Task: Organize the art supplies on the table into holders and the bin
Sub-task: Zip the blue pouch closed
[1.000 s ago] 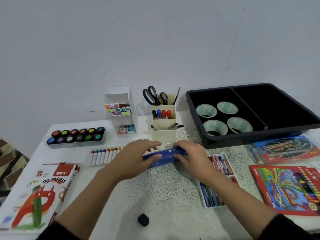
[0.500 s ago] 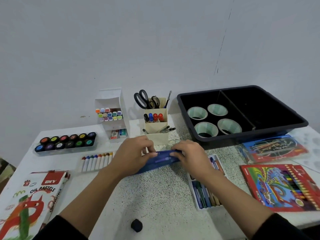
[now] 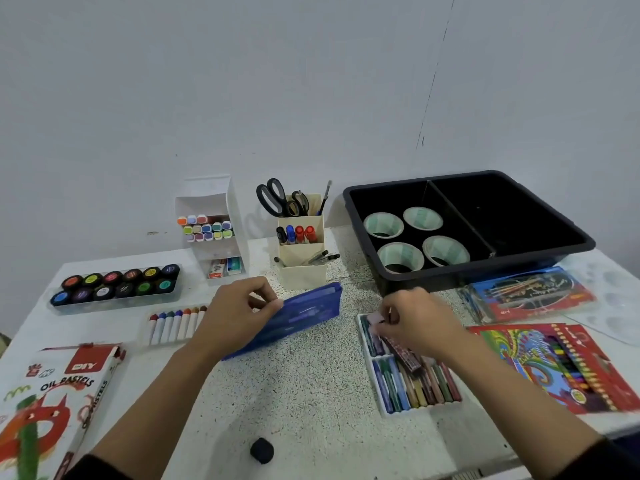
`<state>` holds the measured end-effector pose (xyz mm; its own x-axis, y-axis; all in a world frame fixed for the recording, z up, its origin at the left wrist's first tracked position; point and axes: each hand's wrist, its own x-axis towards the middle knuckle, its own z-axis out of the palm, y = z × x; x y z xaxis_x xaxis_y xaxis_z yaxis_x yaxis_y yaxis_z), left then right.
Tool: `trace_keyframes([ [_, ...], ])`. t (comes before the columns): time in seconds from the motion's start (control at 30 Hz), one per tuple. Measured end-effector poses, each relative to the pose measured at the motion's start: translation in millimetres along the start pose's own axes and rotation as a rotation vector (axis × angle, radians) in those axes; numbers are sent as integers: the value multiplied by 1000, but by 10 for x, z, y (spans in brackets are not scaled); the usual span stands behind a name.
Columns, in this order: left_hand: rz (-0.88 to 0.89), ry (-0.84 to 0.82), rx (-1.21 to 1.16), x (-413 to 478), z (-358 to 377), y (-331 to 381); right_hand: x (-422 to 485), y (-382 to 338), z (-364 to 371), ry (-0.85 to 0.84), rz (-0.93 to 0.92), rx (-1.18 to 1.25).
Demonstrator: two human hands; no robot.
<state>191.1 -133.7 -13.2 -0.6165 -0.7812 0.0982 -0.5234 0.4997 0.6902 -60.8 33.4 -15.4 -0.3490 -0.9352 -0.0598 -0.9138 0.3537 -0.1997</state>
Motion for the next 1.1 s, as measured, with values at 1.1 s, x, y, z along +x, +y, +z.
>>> trace_keyframes([
  [1.1,120,-57,137,72,266,158,329,-943,-223,134,-221,-180],
])
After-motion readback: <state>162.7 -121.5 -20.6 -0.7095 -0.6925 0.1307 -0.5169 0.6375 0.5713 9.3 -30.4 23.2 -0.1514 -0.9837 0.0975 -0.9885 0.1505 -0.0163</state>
